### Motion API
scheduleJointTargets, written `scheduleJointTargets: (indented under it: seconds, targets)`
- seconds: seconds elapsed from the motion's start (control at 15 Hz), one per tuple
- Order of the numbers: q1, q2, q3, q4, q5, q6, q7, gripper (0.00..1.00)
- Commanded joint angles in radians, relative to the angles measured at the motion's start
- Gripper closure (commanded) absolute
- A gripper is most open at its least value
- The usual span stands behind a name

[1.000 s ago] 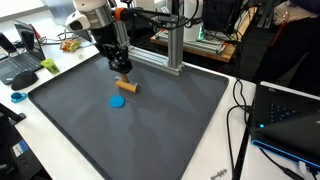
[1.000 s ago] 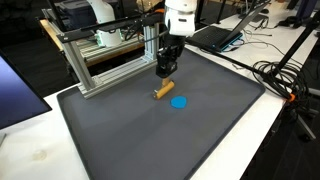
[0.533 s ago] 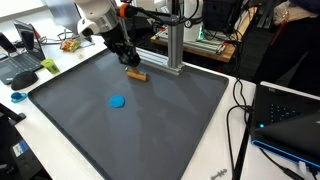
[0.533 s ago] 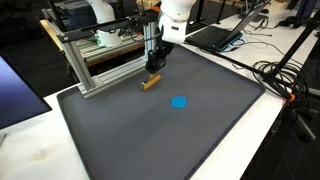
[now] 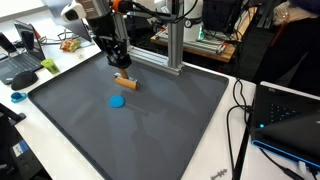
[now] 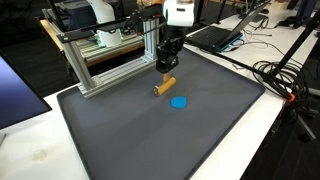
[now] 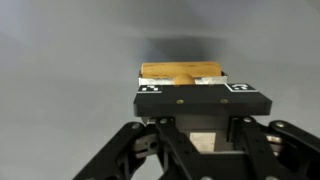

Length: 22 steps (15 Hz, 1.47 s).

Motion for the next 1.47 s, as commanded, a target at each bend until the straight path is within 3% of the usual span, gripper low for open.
scheduleJointTargets:
  seconds: [0.0,0.67,1.4]
  targets:
    - [-0.011,-0.002,0.014,-0.002,0.053,0.098,0.027,0.78]
    - [-0.006,0.1,0.009,0.051,0.053,0.267,0.111,0.78]
    - [0.009,0.143,0.002,0.073,0.006,0.154,0.1,0.78]
